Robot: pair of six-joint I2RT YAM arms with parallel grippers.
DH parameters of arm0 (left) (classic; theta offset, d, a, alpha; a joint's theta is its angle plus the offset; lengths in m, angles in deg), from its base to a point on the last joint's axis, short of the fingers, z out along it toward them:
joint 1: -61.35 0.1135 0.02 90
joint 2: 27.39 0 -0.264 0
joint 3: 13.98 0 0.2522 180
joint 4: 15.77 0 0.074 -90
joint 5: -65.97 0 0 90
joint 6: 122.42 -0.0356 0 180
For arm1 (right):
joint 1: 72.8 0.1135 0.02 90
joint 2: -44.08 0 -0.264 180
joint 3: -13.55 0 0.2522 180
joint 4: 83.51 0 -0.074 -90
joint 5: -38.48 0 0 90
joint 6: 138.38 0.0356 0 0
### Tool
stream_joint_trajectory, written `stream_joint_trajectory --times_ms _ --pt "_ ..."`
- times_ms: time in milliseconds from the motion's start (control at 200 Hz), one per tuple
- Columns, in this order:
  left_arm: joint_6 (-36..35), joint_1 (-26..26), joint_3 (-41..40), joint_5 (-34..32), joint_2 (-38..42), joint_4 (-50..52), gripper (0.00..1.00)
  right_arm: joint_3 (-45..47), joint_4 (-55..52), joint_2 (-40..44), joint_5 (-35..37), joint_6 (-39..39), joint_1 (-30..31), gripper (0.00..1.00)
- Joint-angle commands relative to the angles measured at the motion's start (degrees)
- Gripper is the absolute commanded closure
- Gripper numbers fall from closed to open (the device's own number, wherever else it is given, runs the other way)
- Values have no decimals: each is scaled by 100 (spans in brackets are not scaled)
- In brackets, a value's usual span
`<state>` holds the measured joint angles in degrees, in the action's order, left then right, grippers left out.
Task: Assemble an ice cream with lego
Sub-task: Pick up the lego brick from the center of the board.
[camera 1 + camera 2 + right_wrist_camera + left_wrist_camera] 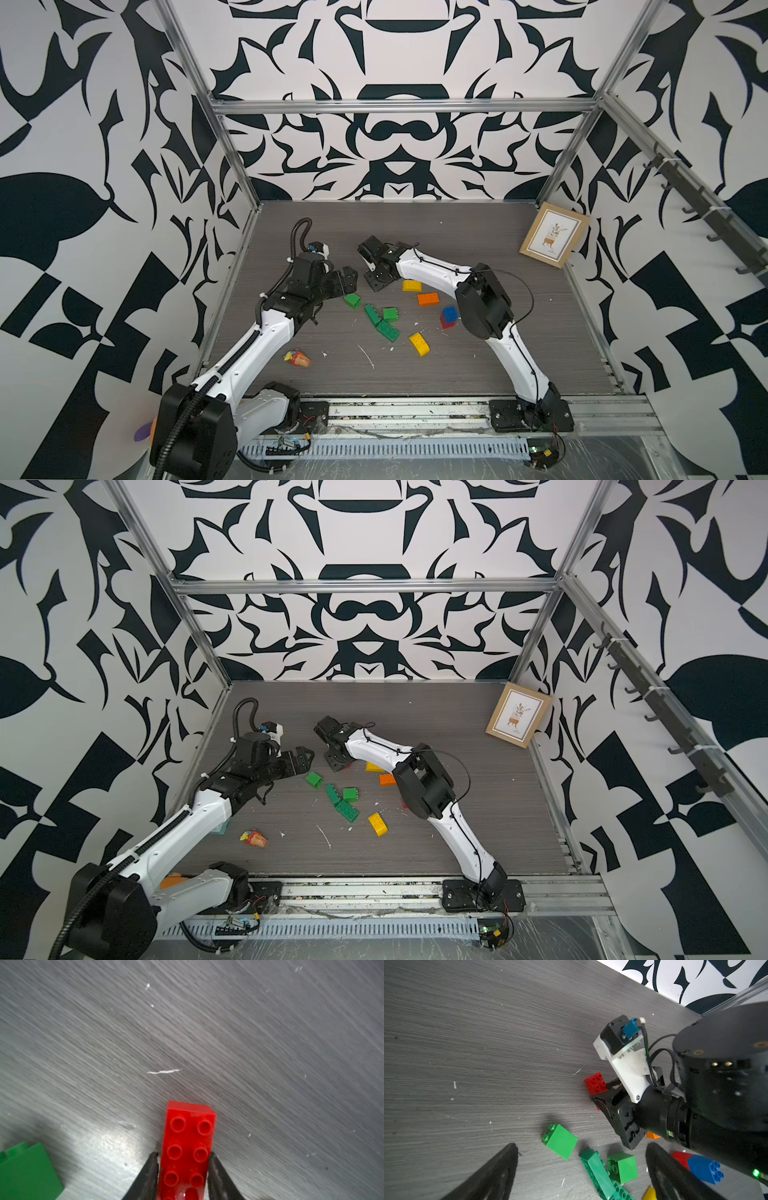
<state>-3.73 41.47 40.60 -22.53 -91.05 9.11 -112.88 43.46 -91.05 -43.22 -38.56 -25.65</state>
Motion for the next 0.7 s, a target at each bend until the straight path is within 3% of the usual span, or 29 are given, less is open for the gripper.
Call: stream_joint_trajectory --times_ms 0,260,440,515,615,695 --pt "50 19 -94 79 146 -136 1 -205 -29 136 184 -73 12 66" --pt "-64 20 -173 252 221 -264 1 80 138 633 -71 -139 -37 76" --pt "-117 -2 -486 895 42 -1259 1 1375 104 2231 -653 -36 -435 78" --pt "-181 -157 -596 1207 -225 -1874 1 1950 -190 2954 -474 -34 -572 78" --pt "-674 -665 -711 845 -613 -2461 1 2513 -845 3834 209 -1 -611 78" --pt "-1040 -891 -715 984 -891 -2838 1 2940 -1334 4409 596 163 -628 78"
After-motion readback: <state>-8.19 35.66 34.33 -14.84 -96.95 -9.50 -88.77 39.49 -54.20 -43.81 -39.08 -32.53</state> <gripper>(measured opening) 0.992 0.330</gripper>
